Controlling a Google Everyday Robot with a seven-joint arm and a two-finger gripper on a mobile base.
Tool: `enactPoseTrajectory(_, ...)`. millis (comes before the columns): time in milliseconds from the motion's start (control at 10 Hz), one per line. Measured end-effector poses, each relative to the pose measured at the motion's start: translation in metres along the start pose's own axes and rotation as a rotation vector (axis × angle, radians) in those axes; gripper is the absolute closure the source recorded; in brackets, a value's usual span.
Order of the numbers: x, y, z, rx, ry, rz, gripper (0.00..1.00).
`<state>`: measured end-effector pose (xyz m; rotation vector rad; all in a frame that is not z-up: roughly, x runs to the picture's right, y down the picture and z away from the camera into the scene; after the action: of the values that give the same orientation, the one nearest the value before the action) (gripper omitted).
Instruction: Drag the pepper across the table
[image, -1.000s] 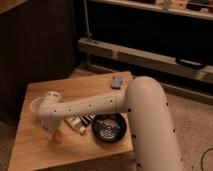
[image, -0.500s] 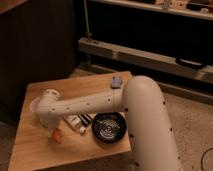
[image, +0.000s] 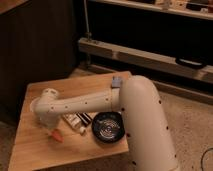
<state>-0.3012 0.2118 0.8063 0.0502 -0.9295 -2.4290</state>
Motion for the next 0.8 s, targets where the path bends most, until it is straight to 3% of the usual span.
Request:
enactPoseTrajectory(400,0.0,0.0,-0.002,-0.003,-0.001,-0.005,0.69)
enactPoseTrajectory(800,-0.002,-0.024,0.002,0.0,-0.024,-0.063,0.69)
